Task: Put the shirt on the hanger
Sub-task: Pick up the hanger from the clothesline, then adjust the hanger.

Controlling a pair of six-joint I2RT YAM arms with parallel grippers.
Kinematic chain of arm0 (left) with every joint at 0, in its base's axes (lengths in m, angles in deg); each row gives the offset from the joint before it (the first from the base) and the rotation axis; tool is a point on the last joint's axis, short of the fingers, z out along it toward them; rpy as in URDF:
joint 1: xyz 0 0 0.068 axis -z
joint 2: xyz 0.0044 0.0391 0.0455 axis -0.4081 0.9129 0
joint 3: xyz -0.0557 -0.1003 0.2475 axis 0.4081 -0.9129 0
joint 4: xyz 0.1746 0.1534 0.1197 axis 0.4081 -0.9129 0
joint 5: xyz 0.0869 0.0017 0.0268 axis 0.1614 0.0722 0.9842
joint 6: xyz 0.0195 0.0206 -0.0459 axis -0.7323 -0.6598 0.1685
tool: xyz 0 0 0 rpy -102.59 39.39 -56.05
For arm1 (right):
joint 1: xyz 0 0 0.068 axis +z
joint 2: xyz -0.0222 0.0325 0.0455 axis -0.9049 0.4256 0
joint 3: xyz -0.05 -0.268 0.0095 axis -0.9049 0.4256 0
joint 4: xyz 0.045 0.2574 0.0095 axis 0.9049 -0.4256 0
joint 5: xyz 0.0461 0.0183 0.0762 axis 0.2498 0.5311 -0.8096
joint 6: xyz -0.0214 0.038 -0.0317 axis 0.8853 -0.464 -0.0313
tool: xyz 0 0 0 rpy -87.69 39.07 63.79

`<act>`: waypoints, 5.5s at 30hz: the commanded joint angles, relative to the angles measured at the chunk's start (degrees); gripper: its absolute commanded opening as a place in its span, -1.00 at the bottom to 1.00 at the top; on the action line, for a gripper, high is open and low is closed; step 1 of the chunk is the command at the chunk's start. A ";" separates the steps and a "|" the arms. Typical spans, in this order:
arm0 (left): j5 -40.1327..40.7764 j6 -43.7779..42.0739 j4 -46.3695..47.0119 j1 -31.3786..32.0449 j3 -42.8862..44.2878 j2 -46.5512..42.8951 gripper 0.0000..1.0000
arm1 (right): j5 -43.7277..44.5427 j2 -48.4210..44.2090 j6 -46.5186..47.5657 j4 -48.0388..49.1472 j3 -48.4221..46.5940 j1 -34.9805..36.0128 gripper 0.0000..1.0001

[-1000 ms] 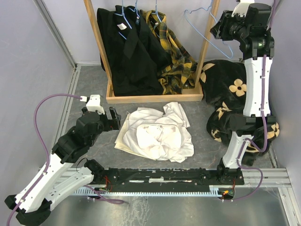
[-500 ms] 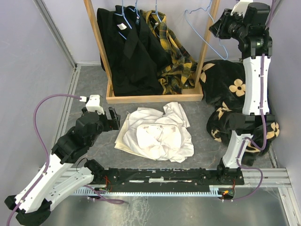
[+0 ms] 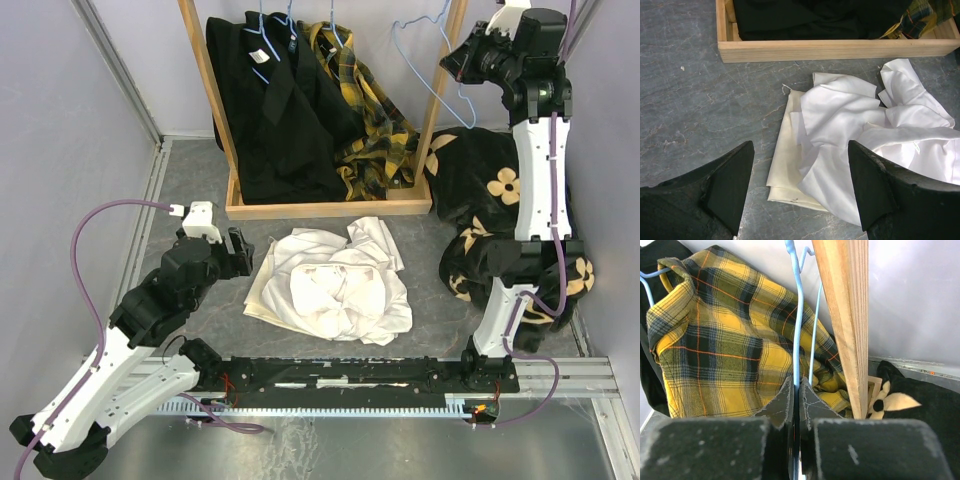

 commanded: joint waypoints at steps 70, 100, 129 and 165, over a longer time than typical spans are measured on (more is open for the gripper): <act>-14.74 -3.80 3.41 -0.25 10.89 2.12 0.88 | -14.72 -74.21 -21.51 27.45 63.89 -0.17 -1.00; -36.36 -15.40 4.55 -0.20 17.09 2.60 0.89 | -20.87 -60.16 10.88 2.04 70.27 35.76 -1.00; -59.95 -20.33 4.71 -0.25 15.08 8.09 -0.77 | -28.19 -54.67 7.65 6.47 69.93 36.49 -1.00; -52.78 -35.98 3.76 0.15 19.29 12.35 -0.95 | -24.87 -40.71 21.44 -5.16 52.37 38.37 0.07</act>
